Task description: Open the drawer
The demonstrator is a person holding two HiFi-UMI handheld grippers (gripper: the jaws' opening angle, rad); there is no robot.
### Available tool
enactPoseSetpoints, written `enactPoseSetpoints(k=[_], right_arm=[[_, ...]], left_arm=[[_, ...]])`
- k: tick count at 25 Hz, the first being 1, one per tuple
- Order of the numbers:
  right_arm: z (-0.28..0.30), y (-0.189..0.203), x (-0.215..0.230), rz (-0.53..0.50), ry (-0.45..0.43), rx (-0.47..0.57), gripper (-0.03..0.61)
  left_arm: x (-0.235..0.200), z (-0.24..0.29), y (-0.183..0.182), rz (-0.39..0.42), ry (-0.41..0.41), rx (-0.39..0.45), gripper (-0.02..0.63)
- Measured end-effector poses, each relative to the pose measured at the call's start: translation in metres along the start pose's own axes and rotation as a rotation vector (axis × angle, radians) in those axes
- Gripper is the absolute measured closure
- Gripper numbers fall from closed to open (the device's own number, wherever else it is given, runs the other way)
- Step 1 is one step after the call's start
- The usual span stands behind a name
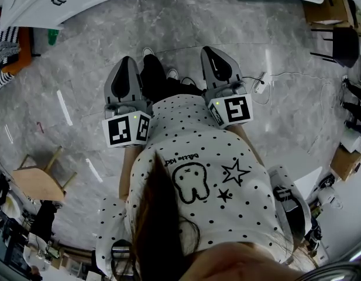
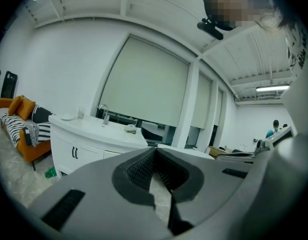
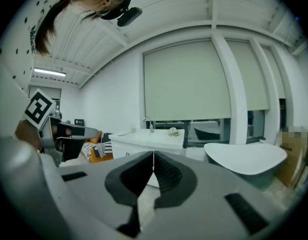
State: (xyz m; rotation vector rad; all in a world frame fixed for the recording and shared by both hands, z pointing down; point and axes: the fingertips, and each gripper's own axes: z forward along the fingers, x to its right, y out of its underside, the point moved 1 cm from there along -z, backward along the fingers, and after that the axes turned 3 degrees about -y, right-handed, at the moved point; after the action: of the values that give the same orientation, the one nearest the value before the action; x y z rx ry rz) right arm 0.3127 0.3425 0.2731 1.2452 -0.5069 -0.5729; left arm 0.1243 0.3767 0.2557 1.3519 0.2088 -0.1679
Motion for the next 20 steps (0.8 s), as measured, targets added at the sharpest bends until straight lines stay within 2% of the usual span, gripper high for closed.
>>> enactPoseSetpoints(k=[4, 8, 14, 20], right_arm=[[0.028, 0.000, 0.002, 0.002, 0.013, -0.024, 0.565], [0.056, -0.019, 0.003, -0.002, 0.020, -0.035, 0.565], [0.142, -0.040, 0.002, -0.016, 0.044, -0.023, 0.565], [0.150, -0.057, 0.008, -0.006, 0.071, -0.005, 0.565]], left_arm=[[-0.019, 0.023, -0.003, -0.014, 0.014, -0.010, 0.609], [-0.035, 0.047, -0.023, -0.027, 0.020, -0.011, 0.609], [-0.094, 0.112, -0.048, -0.017, 0.047, -0.013, 0.609], [-0.097, 0.125, -0.069, -0.010, 0.059, 0.002, 0.609]])
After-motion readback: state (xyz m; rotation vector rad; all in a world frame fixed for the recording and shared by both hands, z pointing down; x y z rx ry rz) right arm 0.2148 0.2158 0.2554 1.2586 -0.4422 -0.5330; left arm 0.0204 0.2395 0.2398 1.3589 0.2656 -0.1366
